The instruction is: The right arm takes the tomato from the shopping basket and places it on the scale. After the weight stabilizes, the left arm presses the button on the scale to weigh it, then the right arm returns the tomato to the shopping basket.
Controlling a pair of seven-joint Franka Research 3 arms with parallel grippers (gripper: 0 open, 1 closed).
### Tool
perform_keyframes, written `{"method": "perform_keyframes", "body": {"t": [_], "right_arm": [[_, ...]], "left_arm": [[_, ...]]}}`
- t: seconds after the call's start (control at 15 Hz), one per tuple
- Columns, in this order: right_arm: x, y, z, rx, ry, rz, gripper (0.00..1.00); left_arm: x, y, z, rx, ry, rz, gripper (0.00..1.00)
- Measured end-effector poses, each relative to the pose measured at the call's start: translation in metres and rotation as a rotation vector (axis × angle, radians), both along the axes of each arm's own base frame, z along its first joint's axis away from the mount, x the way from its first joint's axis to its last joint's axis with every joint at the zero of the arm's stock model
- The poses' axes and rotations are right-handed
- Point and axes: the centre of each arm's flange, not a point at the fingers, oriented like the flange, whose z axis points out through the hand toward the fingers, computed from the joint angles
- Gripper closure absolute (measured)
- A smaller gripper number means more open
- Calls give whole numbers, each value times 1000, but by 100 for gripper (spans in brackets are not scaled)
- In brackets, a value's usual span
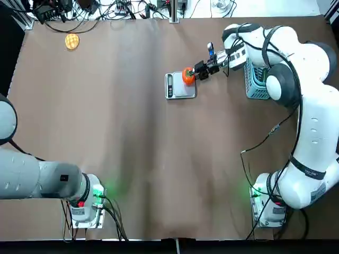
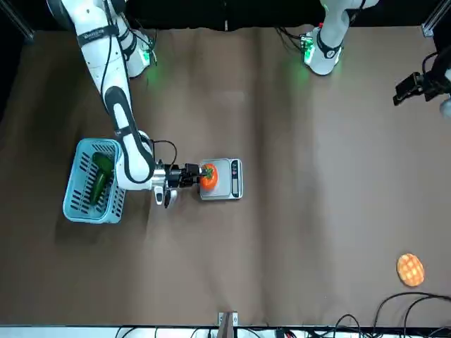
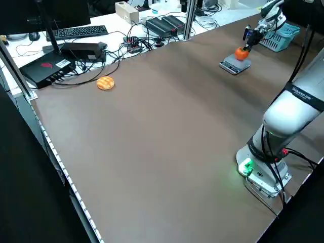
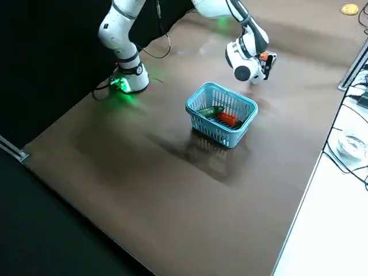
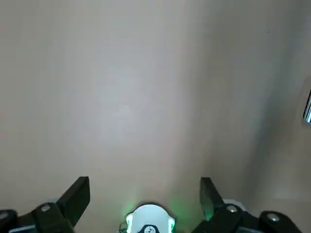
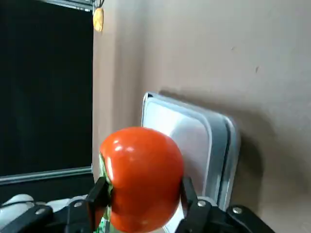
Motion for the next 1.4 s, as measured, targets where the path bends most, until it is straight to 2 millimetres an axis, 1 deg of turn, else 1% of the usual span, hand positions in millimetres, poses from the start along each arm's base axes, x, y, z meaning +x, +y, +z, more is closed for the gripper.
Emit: {"method": "perform_keyframes", "body": {"t": [0.07,0.2,0.33,0.47,0.6,0.73,0.87,0.93,1.13,1.27,1.4], "right_arm": [[5,-4,6,-8,4,-9,36],[17,-13,29,-48,21,-10,36],[31,-24,68,-118,20,10,36],[45,-46,111,-206,-2,15,36],[54,-75,146,-302,-30,14,36],[61,-107,175,-387,-48,-7,36],[63,-141,205,-480,-68,-7,36],[62,-179,230,-596,-97,5,36],[59,-241,250,-804,-133,41,36],[57,-269,254,-909,-131,57,36],[55,-287,254,-962,-108,36,36]], "left_arm": [[0,-8,0,6,0,-14,0],[0,-16,0,10,-3,-26,0],[0,-15,0,10,-5,-23,0],[1,-12,0,10,-4,-18,0],[1,-12,0,10,-4,-18,0],[1,-13,0,10,-4,-18,0],[1,-13,-1,10,-3,-17,0],[1,-12,-2,10,1,-16,0],[0,-12,-9,10,15,-16,0],[0,-12,-11,10,18,-16,0],[0,-12,-11,10,19,-15,0]]}}
